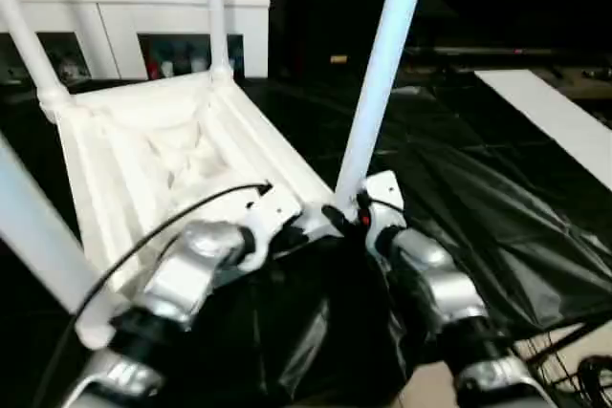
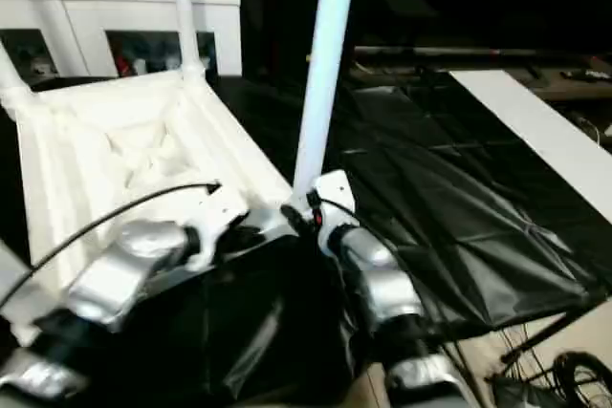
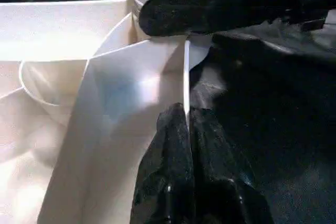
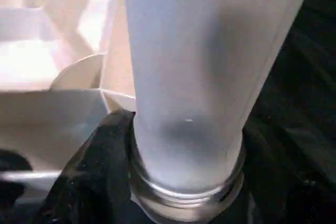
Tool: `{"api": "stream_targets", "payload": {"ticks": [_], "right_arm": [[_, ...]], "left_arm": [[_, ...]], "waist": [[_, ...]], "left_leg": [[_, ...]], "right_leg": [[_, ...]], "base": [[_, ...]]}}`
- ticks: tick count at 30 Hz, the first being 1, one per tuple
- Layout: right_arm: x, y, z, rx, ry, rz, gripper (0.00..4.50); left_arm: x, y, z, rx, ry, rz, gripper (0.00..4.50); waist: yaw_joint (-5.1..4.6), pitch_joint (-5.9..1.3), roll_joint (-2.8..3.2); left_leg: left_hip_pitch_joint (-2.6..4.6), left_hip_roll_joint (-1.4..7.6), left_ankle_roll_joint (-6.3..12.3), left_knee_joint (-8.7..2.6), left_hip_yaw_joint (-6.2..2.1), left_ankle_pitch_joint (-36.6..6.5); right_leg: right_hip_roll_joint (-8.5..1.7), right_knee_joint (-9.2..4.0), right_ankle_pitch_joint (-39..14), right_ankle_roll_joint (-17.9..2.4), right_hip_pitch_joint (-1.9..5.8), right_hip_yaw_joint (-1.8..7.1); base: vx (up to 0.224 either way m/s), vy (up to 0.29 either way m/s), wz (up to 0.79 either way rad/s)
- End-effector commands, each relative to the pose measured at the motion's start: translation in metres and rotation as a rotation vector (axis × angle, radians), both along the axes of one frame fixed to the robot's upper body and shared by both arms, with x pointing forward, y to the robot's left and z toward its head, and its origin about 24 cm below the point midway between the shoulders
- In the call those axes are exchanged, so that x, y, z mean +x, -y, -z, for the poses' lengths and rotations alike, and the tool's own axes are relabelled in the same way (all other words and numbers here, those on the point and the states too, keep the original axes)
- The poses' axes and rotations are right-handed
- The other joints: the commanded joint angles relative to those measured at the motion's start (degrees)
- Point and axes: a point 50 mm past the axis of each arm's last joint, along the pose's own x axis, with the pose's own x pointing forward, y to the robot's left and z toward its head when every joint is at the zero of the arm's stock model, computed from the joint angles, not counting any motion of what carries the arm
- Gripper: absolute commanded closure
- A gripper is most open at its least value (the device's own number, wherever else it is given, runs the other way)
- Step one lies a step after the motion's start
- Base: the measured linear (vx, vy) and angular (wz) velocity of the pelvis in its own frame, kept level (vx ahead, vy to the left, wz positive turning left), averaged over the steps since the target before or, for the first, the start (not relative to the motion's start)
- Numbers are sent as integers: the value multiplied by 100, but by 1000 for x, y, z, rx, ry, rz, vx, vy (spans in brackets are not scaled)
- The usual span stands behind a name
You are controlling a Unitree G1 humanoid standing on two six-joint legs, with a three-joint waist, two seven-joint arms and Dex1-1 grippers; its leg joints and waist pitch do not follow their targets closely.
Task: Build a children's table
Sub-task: Rotate leg to tighten
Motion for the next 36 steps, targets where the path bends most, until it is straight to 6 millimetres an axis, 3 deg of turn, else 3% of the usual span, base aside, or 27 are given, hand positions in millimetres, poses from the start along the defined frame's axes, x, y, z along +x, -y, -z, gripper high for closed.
{"api": "stream_targets", "payload": {"ticks": [1,5,6,7,8,9,10,11,13,15,16,17,18,19,20,24,26,28,30,31,32,34,35,36], "right_arm": [[-11,-29,10,29,-73,-86,184],[-19,-33,5,98,-50,-154,184],[-21,-29,3,107,-32,-164,184],[-23,-27,2,110,-21,-168,128],[-24,-22,0,127,-13,-182,114],[-25,-19,-1,141,-11,-192,114],[-24,-11,-3,120,5,-196,108],[-24,-2,-5,87,25,-207,97],[-24,4,-7,61,40,-222,76],[-24,29,-24,12,78,-335,72],[-28,37,-32,-8,97,-417,72],[-29,38,-34,-12,101,-437,72],[-34,49,-46,-27,117,-559,72],[-34,49,-46,-27,117,-559,72],[-37,61,-53,-46,119,-652,72],[-33,69,-61,-87,121,-710,72],[-30,71,-66,-82,106,-756,72],[-28,71,-67,-93,89,-800,72],[-28,70,-65,-99,78,-822,72],[-28,69,-63,-104,74,-833,72],[-27,66,-60,-107,72,-849,72],[-26,63,-56,-103,67,-853,72],[-26,61,-54,-108,64,-858,72],[-26,59,-53,-110,63,-858,72]], "left_arm": [[-3,18,9,18,-24,36,450],[-5,17,11,50,-33,76,450],[-6,16,10,60,-31,96,450],[-6,15,10,66,-29,108,450],[-7,14,9,74,-27,124,450],[-7,14,9,80,-25,133,450],[-7,13,7,89,-12,155,450],[-8,11,6,94,-6,174,450],[-9,9,5,95,-5,186,450],[-15,-3,2,104,-6,231,450],[-18,-9,0,98,-9,243,450],[-18,-10,-1,95,-13,243,450],[-22,-16,-8,64,-24,281,450],[-22,-16,-8,64,-24,281,450],[-26,-23,-14,41,-22,330,450],[-29,-32,-25,11,-11,392,450],[-26,-36,-31,3,-3,385,450],[-23,-39,-35,4,2,385,450],[-21,-40,-37,14,4,389,450],[-21,-42,-36,29,4,387,450],[-20,-44,-35,40,0,389,450],[-20,-44,-35,36,-10,398,450],[-20,-43,-35,35,-16,406,450],[-20,-43,-35,33,-20,410,450]], "waist": [[-45,-204,135],[-26,-180,149],[-9,-170,213],[1,-182,174],[7,-178,205],[9,-186,182],[26,-160,229],[17,-175,250],[32,-217,209],[69,-269,259],[77,-253,289],[78,-263,262],[101,-276,260],[136,-289,192],[149,-298,218],[158,-334,276],[177,-372,272],[175,-373,278],[197,-377,279],[213,-356,342],[185,-326,334],[188,-316,303],[194,-303,336],[192,-303,329]], "left_leg": [[141,145,-355,-487,-174,-3248],[137,127,-286,-496,-140,-3203],[144,128,-287,-501,-145,-3205],[143,137,-251,-502,-133,-3159],[123,141,-242,-512,-129,-3087],[119,143,-214,-511,-118,-3039],[88,146,-177,-522,-115,-2892],[73,143,-158,-516,-101,-2837],[31,146,-81,-497,-73,-2426],[63,162,5,-458,-48,-2222],[26,169,33,-456,-47,-2179],[-12,171,92,-449,-26,-2008],[-3,174,95,-442,-24,-1911],[-56,163,216,-430,-20,-1589],[-35,179,286,-412,-1,-1370],[-55,183,318,-359,3,-830],[-19,177,373,-304,22,-622],[-48,163,410,-283,25,-540],[-58,163,418,-262,31,-568],[-66,163,378,-266,25,-694],[-65,162,282,-288,35,-1070],[-65,160,158,-301,27,-1297],[-59,159,100,-308,24,-1414],[-52,162,75,-307,22,-1446]], "right_leg": [[-352,-596,-3126,-323,24,146],[-350,-592,-2935,-384,-14,206],[-358,-584,-2897,-389,-22,217],[-359,-572,-2792,-417,-24,233],[-353,-541,-2619,-471,-8,248],[-346,-539,-2509,-495,8,251],[-353,-505,-2293,-558,17,273],[-342,-494,-2177,-607,40,274],[-344,-436,-1817,-713,97,283],[-342,-428,-1812,-778,115,274],[-352,-429,-1818,-801,134,275],[-350,-417,-1676,-811,147,274],[-346,-399,-1570,-837,165,268],[-357,-349,-1373,-876,215,263],[-361,-342,-1161,-972,183,267],[-312,-205,-272,-1313,211,246],[-286,-142,252,-1488,208,244],[-274,-116,429,-1571,211,232],[-291,-104,426,-1587,215,241],[-301,-113,274,-1565,201,246],[-301,-175,-146,-1524,185,238],[-318,-196,-572,-1441,204,246],[-321,-226,-837,-1376,187,252],[-324,-229,-931,-1350,181,255]], "base": [[0,0,0],[0,0,0],[0,0,0],[0,0,0],[0,0,0],[0,0,0],[0,0,0],[0,0,0],[0,0,0],[30,-24,5],[0,0,0],[51,-34,3],[52,-31,0],[52,-31,0],[0,0,0],[0,0,0],[0,0,0],[0,0,0],[0,0,0],[0,0,0],[0,0,0],[-26,-6,-1],[0,0,0],[0,0,0]]}}
